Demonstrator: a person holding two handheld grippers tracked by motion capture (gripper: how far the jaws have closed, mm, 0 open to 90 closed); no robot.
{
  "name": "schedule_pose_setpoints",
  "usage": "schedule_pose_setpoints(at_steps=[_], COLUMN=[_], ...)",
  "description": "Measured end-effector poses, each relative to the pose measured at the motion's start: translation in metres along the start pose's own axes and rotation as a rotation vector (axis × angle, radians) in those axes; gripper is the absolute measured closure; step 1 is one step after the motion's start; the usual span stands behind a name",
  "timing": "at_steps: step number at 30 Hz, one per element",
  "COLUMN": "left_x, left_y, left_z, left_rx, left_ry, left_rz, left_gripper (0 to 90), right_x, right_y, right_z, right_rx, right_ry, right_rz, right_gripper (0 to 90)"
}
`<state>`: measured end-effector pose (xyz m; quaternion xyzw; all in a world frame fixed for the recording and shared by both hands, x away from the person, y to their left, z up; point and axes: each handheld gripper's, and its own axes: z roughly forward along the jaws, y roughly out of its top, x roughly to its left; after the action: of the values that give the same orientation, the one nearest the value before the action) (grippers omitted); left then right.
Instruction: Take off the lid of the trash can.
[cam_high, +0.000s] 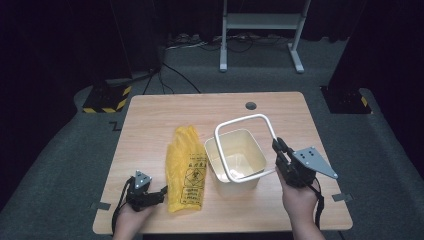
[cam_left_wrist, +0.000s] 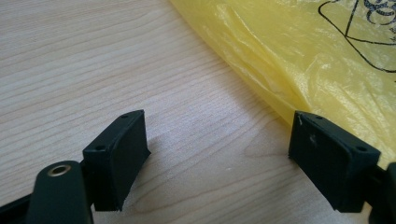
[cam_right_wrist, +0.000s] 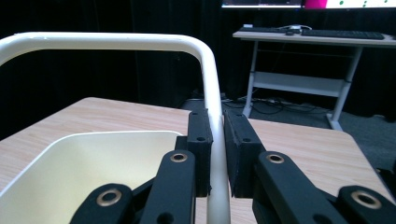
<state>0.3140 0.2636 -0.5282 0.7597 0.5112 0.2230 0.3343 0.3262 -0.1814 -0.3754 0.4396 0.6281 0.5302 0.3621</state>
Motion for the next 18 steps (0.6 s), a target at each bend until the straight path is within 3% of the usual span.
schedule_pose_setpoints(at_steps=[18], left_x=[0.0], left_y=[0.0], left_z=[0.0], left_rx=[0.0], left_ry=[-0.001], left_rz=[0.002], left_gripper=[19.5], right_x=[-0.059], right_y=[-0.013], right_z=[-0.021], right_rx=[0.021], right_ry=[-0.126], right_rz=[0.034], right_gripper=[81.6])
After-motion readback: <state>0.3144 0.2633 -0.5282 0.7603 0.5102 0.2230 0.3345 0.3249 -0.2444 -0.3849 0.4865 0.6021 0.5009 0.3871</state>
